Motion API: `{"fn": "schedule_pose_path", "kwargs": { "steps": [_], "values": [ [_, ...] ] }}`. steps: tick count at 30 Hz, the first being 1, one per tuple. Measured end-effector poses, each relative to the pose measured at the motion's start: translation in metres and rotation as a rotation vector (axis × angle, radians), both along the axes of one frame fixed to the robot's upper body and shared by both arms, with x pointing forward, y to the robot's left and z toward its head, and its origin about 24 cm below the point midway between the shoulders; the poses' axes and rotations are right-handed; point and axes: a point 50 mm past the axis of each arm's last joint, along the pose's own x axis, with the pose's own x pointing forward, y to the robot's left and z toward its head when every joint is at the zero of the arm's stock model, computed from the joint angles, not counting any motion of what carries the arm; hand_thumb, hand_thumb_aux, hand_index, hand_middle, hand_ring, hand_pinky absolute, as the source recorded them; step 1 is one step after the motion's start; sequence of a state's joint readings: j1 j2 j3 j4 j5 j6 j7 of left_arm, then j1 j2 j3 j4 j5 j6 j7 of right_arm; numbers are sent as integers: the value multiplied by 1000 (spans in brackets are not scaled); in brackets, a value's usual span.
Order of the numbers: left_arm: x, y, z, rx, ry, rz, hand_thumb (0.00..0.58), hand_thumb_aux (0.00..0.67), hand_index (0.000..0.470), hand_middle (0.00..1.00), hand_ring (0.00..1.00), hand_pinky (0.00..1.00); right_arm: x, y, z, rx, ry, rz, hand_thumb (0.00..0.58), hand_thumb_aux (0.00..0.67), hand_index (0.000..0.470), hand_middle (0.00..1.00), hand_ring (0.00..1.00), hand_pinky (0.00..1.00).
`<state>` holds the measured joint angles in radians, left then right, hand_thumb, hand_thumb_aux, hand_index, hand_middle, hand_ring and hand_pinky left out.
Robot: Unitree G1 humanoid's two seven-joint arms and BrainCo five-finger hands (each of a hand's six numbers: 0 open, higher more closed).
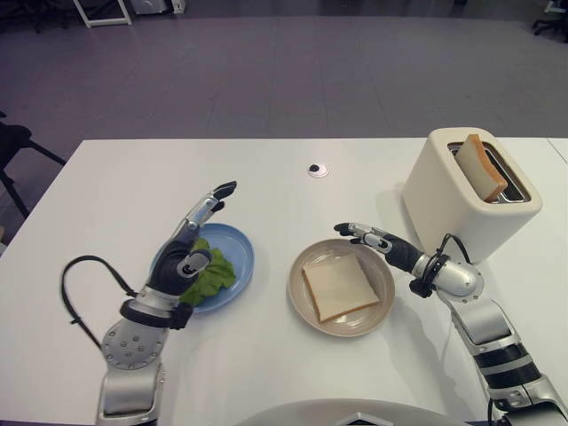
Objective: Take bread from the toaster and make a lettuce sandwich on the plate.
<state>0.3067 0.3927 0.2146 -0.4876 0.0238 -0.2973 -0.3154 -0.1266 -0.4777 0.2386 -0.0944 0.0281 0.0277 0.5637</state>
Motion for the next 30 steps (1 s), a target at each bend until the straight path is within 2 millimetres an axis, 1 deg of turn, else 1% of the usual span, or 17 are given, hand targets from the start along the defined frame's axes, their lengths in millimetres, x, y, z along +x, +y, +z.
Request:
{"fn": "schedule_pose_path", "kwargs": {
  "steps": [1, 3, 6, 8, 10, 11, 13, 16, 18, 20, 21, 23, 24, 25, 26, 30],
  "values": [
    [-1, 6, 1, 85, 9, 30, 0, 0, 0, 0, 0, 0, 1, -2, 3, 4, -16, -7, 0, 0, 0, 0, 0, 0],
    [-3, 20, -2, 335, 46, 104, 0, 0, 0, 0, 0, 0, 2, -5, 9, 16, -45, -22, 0, 0, 0, 0, 0, 0],
    [-3, 42, -20, 771, 134, 193, 0, 0, 0, 0, 0, 0, 1, -10, 22, 78, -97, -40, 0, 0, 0, 0, 0, 0],
    [0, 56, -33, 995, 164, 230, 0, 0, 0, 0, 0, 0, -3, -10, 31, 127, -127, -32, 0, 0, 0, 0, 0, 0],
    [5, 59, -40, 1074, 155, 237, 0, 0, 0, 0, 0, 0, -4, -9, 32, 149, -128, -28, 0, 0, 0, 0, 0, 0],
    [10, 62, -47, 1129, 161, 242, 0, 0, 0, 0, 0, 0, -4, -9, 33, 160, -132, -31, 0, 0, 0, 0, 0, 0],
    [17, 66, -55, 1174, 167, 247, 0, 0, 0, 0, 0, 0, -4, -9, 34, 170, -137, -34, 0, 0, 0, 0, 0, 0],
    [22, 70, -68, 1227, 195, 240, 5, 3, 2, 0, 0, 0, -5, -9, 35, 188, -135, -28, 0, 0, 0, 0, 0, 0],
    [22, 70, -77, 1244, 215, 226, 108, 66, 46, 0, 0, 0, -5, -9, 35, 191, -133, -24, 0, 0, 0, 0, 0, 0],
    [23, 70, -84, 1265, 227, 206, 281, 189, 133, 0, 0, 0, -5, -8, 35, 195, -134, -22, 0, 0, 0, 0, 0, 0],
    [25, 69, -85, 1264, 220, 203, 337, 236, 166, 0, 0, 0, -5, -8, 35, 196, -134, -22, 0, 0, 0, 0, 0, 0],
    [28, 65, -83, 1247, 187, 197, 487, 402, 282, 0, 0, 0, -5, -9, 36, 198, -135, -23, 0, 0, 0, 0, 0, 0],
    [30, 63, -82, 1237, 174, 193, 552, 523, 367, 0, 0, 0, -5, -9, 36, 199, -137, -25, 0, 0, 0, 0, 0, 0],
    [31, 62, -81, 1238, 167, 193, 573, 599, 420, 0, 0, 0, -5, -9, 36, 199, -137, -26, 0, 0, 0, 0, 0, 0],
    [32, 62, -80, 1240, 163, 192, 580, 665, 466, 0, 0, 0, -5, -9, 36, 200, -137, -26, 0, 0, 0, 0, 0, 0],
    [32, 61, -78, 1221, 144, 192, 580, 670, 470, 0, 0, 0, -5, -9, 36, 205, -137, -26, 0, 0, 0, 0, 0, 0]
  ]
}}
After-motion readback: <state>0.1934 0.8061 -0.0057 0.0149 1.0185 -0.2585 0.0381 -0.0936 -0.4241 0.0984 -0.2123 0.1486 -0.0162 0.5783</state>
